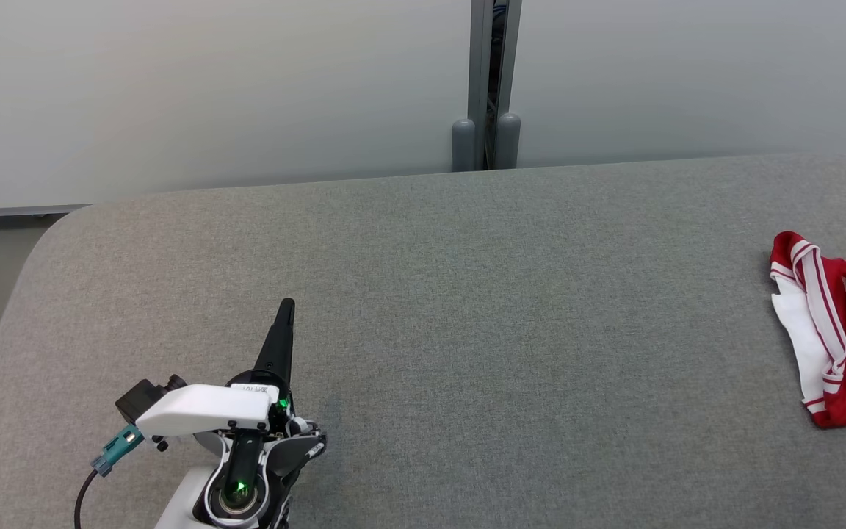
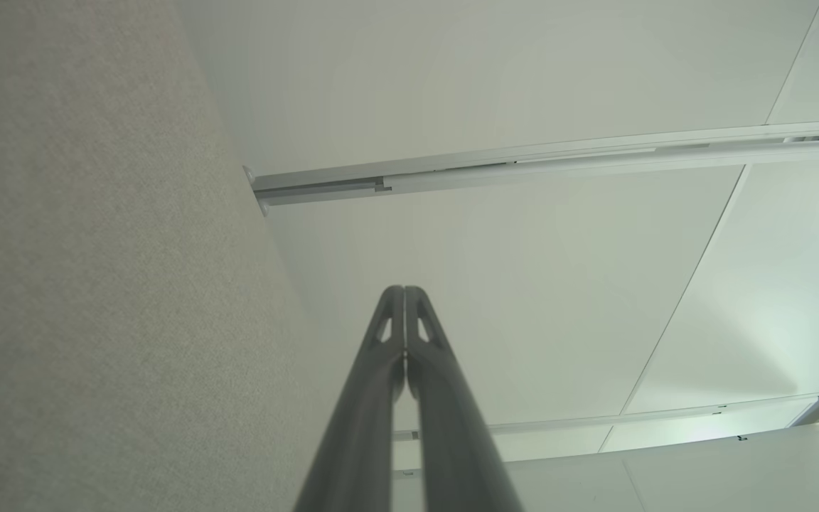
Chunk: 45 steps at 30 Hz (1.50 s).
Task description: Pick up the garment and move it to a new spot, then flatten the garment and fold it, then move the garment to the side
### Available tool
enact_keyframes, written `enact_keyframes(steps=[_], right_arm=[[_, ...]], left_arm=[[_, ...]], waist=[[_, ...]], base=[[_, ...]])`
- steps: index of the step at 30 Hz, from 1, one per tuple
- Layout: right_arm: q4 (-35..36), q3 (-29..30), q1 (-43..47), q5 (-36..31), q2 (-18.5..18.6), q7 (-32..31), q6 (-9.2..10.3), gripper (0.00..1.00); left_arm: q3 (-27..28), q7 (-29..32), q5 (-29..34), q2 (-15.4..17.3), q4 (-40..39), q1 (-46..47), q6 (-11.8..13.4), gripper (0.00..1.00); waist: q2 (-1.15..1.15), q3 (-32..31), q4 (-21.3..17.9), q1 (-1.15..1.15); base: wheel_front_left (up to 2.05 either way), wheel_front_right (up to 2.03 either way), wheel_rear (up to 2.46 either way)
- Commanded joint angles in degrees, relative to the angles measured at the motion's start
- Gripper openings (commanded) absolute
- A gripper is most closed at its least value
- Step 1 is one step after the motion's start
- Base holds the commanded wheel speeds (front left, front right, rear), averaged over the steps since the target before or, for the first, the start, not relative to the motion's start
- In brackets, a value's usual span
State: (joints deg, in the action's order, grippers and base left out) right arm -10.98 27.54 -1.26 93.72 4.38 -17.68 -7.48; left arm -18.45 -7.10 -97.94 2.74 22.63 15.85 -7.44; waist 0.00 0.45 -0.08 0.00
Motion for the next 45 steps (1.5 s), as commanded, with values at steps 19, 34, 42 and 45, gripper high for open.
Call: enact_keyframes(steps=[19,34,42,45], right_arm=[[-0.1,0.9,-0.6,-0.6,-0.2,-0.8,-0.02,0.00],[-0.1,1.2,-0.8,-1.0,-0.5,-1.2,-0.02,0.00],[-0.1,1.4,-0.9,-1.1,-0.6,-1.3,-0.02,0.00],[-0.1,1.5,-0.9,-1.1,-0.6,-1.4,-0.02,0.00]], left_arm=[[0.0,0.0,-0.2,0.2,0.0,1.2,-0.2,0.00],[0.0,0.0,-0.2,0.3,0.0,1.2,-0.2,0.00],[0.0,0.0,-0.2,0.3,0.0,1.2,-0.2,0.00],[0.0,0.0,-0.2,0.3,0.0,1.2,-0.2,0.00]], waist=[[0.00,0.0,0.0,0.00],[0.00,0.0,0.0,0.00],[0.00,0.0,0.0,0.00],[0.00,0.0,0.0,0.00]], base=[[0.00,0.00,0.00],[0.00,0.00,0.00],[0.00,0.00,0.00],[0.00,0.00,0.00]])
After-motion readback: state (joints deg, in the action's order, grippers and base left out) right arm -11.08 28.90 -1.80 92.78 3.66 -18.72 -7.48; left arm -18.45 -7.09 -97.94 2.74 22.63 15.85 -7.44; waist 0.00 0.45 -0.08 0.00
